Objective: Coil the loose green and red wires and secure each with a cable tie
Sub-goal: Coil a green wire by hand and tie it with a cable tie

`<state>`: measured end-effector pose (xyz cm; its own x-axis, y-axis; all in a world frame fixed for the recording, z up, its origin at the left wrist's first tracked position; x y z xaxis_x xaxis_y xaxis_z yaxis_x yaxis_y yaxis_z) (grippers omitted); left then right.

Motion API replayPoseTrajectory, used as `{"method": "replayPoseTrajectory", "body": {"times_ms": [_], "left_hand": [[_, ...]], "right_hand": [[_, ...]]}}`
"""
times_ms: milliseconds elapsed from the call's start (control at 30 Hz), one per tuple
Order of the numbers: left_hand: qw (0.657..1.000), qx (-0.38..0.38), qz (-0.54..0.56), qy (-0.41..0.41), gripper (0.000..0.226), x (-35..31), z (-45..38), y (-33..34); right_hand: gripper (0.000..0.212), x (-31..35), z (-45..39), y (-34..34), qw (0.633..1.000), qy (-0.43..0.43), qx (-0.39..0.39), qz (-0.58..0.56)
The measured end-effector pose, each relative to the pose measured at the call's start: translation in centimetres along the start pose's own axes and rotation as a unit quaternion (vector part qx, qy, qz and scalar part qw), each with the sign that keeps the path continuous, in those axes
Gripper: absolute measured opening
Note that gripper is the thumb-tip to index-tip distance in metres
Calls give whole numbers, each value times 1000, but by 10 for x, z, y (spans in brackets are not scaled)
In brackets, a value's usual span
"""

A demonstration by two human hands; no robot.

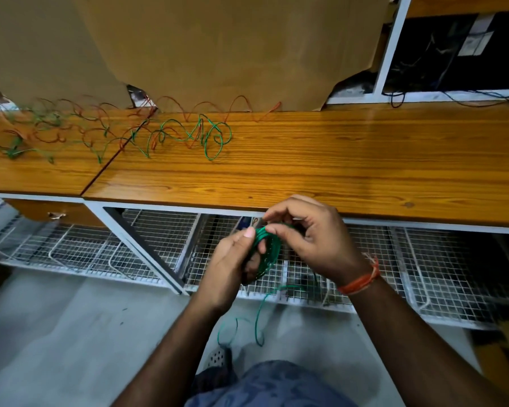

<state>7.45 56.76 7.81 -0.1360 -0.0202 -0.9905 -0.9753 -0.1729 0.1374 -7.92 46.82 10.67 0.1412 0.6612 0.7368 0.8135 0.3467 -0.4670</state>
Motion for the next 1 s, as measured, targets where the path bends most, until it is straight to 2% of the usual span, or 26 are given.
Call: {"method": "replayPoseTrajectory", "body": {"times_ms": [200,300,367,467,567,633,833,900,1000], "left_hand": [[995,42,88,-13,30,-7,0,-8],[988,57,143,-19,28,-11,-2,-10],[981,64,183,-25,27,-13,-4,-12],[968,78,235,-40,26,-16,-6,-16],[956,97,268,-61,24,-19,-10,-25],[940,131,305,-80,28,-21,-14,-34],[879,220,405,-125,62,-26,-27,-75],[879,212,404,-135,58,-29,-29,-89],[902,152,374,-150,40,-36,-33,-107]], "right_hand": [[11,-8,4,23,998,42,-32,-38],[30,-9,10,37,995,85,-28,-48],[36,-6,13,48,993,103,-20,-56],[29,-3,11,59,993,101,-37,-49],[34,0,2,68,993,95,-72,-16],[35,2,-5,75,991,97,-88,-5],[32,14,-24,104,987,114,-113,-13],[31,18,-30,116,986,125,-110,-19],[37,23,-35,136,984,144,-102,-38]]}}
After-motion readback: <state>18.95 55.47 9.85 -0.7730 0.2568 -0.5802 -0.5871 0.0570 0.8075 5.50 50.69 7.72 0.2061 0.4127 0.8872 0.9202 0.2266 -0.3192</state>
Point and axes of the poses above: each hand's wrist, its own z-axis away from the middle knuckle, its own y-axis out of the palm, x = y × z, the point moved 1 cm from there along -z, towards the middle knuckle, and after that the axes turned 1 degree about y, right-handed, at the moved point
